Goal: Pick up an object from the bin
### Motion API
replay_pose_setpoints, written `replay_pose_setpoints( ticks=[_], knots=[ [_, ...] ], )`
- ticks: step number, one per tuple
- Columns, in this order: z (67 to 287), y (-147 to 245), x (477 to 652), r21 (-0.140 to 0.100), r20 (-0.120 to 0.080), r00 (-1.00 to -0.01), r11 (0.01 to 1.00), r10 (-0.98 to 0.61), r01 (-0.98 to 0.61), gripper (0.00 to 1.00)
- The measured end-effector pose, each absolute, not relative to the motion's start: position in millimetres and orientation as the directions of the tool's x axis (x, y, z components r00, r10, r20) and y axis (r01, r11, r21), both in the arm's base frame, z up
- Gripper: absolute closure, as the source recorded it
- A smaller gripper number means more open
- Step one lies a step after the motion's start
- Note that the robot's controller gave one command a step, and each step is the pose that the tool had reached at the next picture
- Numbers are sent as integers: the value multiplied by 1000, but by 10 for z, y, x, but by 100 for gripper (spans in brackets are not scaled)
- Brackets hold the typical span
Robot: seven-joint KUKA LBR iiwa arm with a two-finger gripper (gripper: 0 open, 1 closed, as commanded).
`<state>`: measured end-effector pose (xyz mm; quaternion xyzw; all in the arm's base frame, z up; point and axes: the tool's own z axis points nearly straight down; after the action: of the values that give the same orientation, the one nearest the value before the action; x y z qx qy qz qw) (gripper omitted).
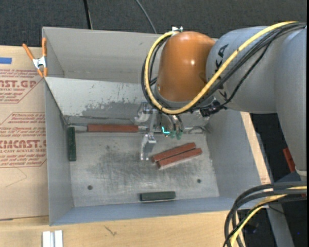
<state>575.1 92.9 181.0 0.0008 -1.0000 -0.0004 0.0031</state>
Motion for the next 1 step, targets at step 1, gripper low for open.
replay_pose_setpoints(
  ticks=[1],
  knots=[
    [1852, 924, 5770, 1, -2, -1000, 1000, -1, -1, 0]
  ],
)
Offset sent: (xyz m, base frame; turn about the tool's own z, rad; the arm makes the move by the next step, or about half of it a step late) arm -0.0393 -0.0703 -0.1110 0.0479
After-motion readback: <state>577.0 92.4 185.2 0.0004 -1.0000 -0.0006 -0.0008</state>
